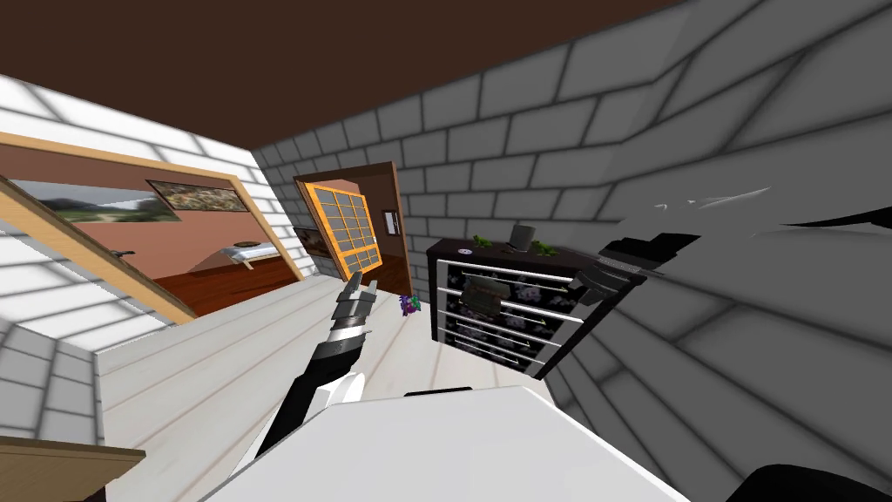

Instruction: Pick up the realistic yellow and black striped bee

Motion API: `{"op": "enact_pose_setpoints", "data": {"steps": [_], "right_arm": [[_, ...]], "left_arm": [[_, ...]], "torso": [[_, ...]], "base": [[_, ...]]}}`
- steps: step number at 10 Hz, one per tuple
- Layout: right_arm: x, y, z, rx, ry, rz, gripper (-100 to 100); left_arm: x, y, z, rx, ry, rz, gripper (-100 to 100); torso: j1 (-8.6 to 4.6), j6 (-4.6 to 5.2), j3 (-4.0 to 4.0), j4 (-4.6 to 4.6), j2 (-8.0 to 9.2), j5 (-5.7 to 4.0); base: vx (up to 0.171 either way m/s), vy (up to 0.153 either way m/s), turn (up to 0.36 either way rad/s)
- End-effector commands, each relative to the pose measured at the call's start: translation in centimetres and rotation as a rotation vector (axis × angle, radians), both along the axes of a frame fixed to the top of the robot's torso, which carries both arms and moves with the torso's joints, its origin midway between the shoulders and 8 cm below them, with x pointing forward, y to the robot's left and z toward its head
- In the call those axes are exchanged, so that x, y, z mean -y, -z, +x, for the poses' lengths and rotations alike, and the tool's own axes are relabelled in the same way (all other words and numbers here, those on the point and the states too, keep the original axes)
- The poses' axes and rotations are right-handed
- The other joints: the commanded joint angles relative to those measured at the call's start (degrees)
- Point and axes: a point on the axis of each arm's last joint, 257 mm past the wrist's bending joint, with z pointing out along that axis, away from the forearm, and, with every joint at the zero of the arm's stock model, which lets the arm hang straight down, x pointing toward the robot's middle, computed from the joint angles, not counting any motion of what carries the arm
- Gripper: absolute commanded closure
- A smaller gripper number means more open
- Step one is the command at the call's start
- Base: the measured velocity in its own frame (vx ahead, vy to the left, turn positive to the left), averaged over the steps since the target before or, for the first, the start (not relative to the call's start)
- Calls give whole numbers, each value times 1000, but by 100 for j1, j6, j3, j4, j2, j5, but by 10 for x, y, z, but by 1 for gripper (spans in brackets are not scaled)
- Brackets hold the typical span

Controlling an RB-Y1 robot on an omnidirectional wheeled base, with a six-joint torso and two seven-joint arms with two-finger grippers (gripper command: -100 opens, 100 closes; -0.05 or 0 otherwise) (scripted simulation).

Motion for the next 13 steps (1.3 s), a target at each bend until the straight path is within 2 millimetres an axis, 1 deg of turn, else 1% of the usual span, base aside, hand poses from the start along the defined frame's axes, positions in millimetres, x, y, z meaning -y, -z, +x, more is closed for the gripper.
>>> {"op": "enact_pose_setpoints", "data": {"steps": [1, 2, 3, 4, 5, 9, 10, 11, 13], "right_arm": [[-3, -15, 11, -1, -19, -43, -100], [-4, -17, 13, -4, -26, -52, -100], [-5, -34, 24, 5, -32, -93, -100], [-8, -39, 29, 0, -48, -113, -100], [-9, -50, 38, 7, -48, -141, -100], [-28, -78, 64, -4, -91, -239, -100], [-30, -80, 67, -6, -99, -249, -100], [-37, -85, 75, -14, -108, -275, -100], [-51, -84, 84, -43, -122, -305, -100]], "left_arm": [[0, 0, 0, 0, 0, 0, 0], [0, 0, 0, 0, 0, 0, 0], [0, 0, 0, 0, 0, 0, 0], [0, 0, 0, 0, 0, 0, 0], [0, 0, 0, 0, 0, 0, 0], [0, 0, 0, 0, 0, 0, 0], [0, 0, 0, 0, 0, 0, 0], [0, 0, 0, 0, 0, 0, 0], [0, 0, 0, 0, 0, 0, 0]], "torso": [[0, 0, 0, 0, 0, 0], [-2, 5, -2, -1, -3, -2], [0, 9, 4, 2, 7, -3], [-1, 1, -2, -1, -4, -1], [-3, 6, -5, -2, -8, -3], [-20, 7, -14, -6, -22, -9], [-21, 4, -15, -7, -24, -8], [-19, 9, -10, -5, -16, -9], [-40, 5, -25, -11, -41, -12]], "base": [[57, -27, 112], [27, -13, -19], [71, -23, 195], [75, -32, 119], [82, -53, 179], [98, -74, 147], [76, -71, 100], [99, -89, 173], [166, -157, 243]]}}
